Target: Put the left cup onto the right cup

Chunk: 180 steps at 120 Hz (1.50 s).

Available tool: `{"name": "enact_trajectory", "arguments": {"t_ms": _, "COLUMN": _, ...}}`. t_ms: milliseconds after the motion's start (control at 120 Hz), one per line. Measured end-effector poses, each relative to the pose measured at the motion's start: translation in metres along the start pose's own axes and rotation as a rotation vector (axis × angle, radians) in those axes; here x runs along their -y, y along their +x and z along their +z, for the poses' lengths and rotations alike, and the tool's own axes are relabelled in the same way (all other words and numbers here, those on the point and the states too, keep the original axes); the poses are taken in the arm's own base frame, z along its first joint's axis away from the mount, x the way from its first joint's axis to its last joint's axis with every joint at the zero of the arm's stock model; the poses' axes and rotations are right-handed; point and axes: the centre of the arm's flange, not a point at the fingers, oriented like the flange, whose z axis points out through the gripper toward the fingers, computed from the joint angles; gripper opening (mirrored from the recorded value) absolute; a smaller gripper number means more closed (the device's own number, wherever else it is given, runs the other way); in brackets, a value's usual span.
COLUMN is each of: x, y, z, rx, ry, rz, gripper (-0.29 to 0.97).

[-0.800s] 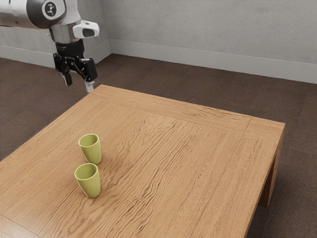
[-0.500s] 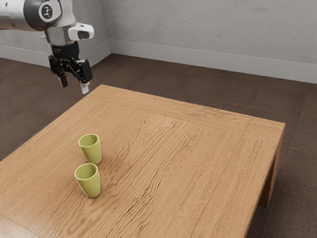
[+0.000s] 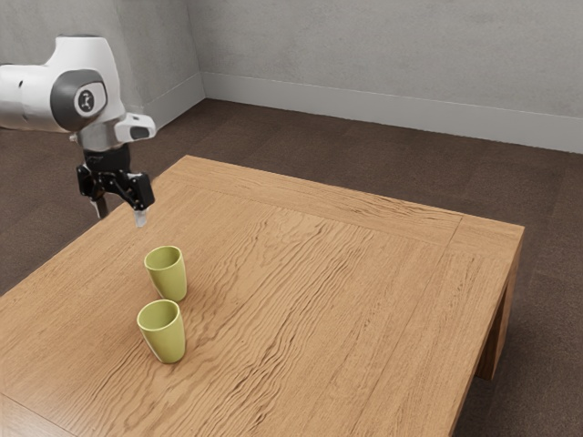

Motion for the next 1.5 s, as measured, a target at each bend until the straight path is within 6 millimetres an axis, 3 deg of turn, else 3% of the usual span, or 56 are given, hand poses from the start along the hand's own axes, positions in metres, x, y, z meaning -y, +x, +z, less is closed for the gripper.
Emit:
{"name": "enact_trajectory", "arguments": {"t_ms": 208, "x": -0.023, "y": 0.027, "z": 0.030, "rx": -0.021, "ry": 0.026, "rz": 0.046, "gripper": 0.68}}
{"name": "enact_trajectory", "arguments": {"t_ms": 492, "x": -0.017, "y": 0.056, "z": 0.049, "rx": -0.036, "ry": 0.041, "rz": 0.039, "gripper": 0.68}}
{"name": "enact_trajectory", "arguments": {"t_ms": 800, "x": -0.015, "y": 0.068, "z": 0.085, "rx": -0.008, "ry": 0.040, "rz": 0.034, "gripper": 0.68}}
{"name": "enact_trajectory", "arguments": {"t_ms": 1083, "x": -0.019, "y": 0.073, "z": 0.093, "rx": -0.017, "ry": 0.041, "rz": 0.039, "gripper": 0.68}}
{"name": "enact_trajectory", "arguments": {"t_ms": 1342, "x": -0.055, "y": 0.078, "z": 0.099, "rx": -0.019, "ry": 0.026, "rz": 0.086, "gripper": 0.68}}
{"name": "enact_trajectory", "arguments": {"t_ms": 1500, "x": -0.057, "y": 0.081, "z": 0.108, "rx": -0.012, "ry": 0.014, "rz": 0.072, "gripper": 0.68}}
